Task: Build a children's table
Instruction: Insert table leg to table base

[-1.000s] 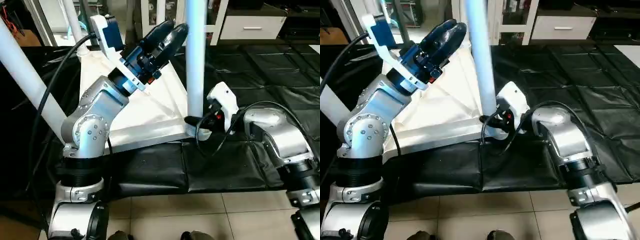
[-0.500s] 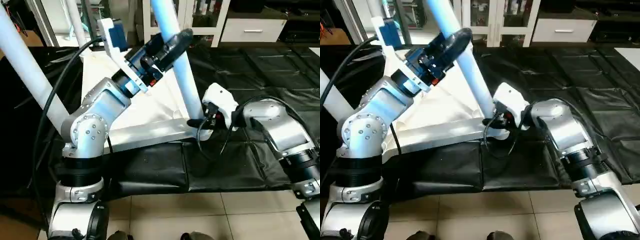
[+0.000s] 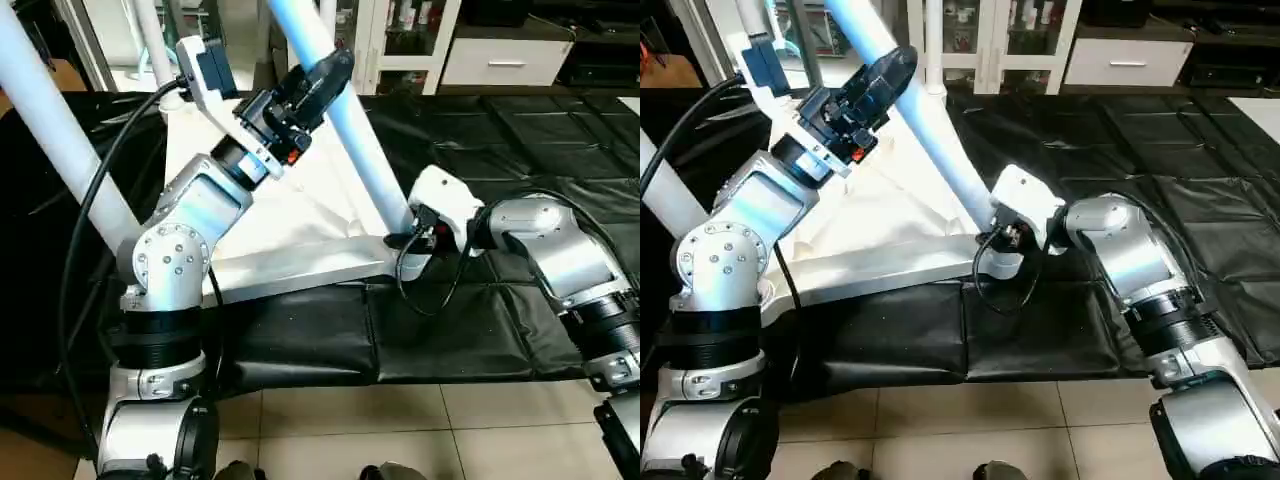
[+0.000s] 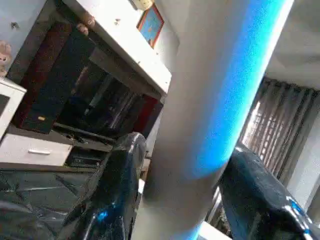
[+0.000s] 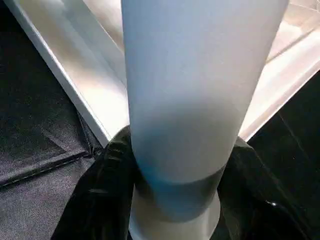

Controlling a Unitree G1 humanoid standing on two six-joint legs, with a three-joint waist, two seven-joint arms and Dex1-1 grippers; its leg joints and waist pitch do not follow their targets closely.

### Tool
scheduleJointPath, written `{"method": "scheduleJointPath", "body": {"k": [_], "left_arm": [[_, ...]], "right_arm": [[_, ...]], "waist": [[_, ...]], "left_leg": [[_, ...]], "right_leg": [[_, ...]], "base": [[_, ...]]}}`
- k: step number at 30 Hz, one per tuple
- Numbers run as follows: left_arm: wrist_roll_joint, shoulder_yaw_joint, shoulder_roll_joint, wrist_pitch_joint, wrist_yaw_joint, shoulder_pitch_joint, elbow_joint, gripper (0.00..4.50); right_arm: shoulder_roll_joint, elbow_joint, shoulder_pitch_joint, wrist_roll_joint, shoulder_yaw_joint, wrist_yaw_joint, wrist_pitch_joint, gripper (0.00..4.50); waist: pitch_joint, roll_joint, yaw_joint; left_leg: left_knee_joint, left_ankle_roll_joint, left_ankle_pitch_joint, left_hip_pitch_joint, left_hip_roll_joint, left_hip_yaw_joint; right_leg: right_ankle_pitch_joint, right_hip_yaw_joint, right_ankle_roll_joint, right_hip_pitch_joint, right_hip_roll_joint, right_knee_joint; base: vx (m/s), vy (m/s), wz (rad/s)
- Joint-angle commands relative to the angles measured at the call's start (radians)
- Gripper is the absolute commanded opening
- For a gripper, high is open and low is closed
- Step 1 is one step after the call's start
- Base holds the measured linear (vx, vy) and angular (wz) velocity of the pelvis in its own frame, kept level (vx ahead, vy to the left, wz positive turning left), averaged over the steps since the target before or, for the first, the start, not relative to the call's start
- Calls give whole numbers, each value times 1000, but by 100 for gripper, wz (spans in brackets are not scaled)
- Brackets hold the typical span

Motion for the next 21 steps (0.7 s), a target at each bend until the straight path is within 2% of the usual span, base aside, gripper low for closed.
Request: {"method": "scheduleJointPath", "body": {"k": [1, 3, 6, 13, 15, 18, 19, 20, 21], "left_arm": [[-2, -14, 3, 13, -2, -18, -5, 213], [-2, -15, 4, 13, -2, -18, -5, 210], [-4, -15, 8, 17, 1, -19, -8, 182], [5, -6, 9, 4, 25, -26, -8, 171], [10, -2, 10, -3, 32, -29, -6, 170], [13, 1, 12, -11, 39, -30, -4, 168], [24, 1, 14, -20, 47, -32, -1, 166], [28, 1, 15, -22, 49, -32, 0, 162], [57, -1, 18, -46, 64, -33, 4, 159]], "right_arm": [[3, 4, -13, -5, 3, -2, -28, 188], [6, 6, -15, -3, 0, -4, -30, 188], [13, 12, -18, 2, -10, 1, -36, 188], [29, 31, -25, 13, -31, -1, -56, 188], [33, 33, -25, 17, -37, -5, -60, 244], [38, 32, -24, 23, -46, -5, -61, 265], [41, 31, -21, 31, -57, -9, -65, 294], [42, 31, -20, 32, -59, -11, -66, 301], [46, 31, -15, 41, -72, -18, -69, 305]], "waist": [[-101, -8, 1], [-102, -10, 0], [-103, -8, 0], [-104, -6, -1], [-103, -3, -1], [-103, -4, -2], [-103, -4, -1], [-103, -4, -1], [-103, -3, -1]], "left_leg": [[-52, 62, -118, 10, 4, -1], [-52, 62, -119, 10, 4, -1], [-52, 62, -110, 9, 3, -3], [-52, 62, -111, 10, 4, -5], [-53, 58, -121, 11, 4, -5], [-52, 55, -121, 10, 4, -5], [-52, 53, -122, 11, 4, -6], [-52, 53, -122, 11, 4, -5], [-53, 54, -122, 11, 5, -7]], "right_leg": [[-159, 32, -214, 78, -45, -68], [-156, 31, -213, 78, -44, -69], [-140, 31, -219, 80, -44, -66], [-110, 29, -236, 81, -45, -63], [-122, 29, -235, 80, -44, -64], [-127, 29, -229, 81, -44, -65], [-128, 29, -230, 81, -44, -65], [-127, 29, -231, 81, -44, -65], [-123, 29, -232, 81, -44, -65]], "base": [[0, 0, 0], [0, 0, 0], [0, 0, 0], [0, 0, 0], [0, 0, 0], [0, 0, 0], [0, 0, 0], [0, 0, 0], [0, 0, 0]]}}
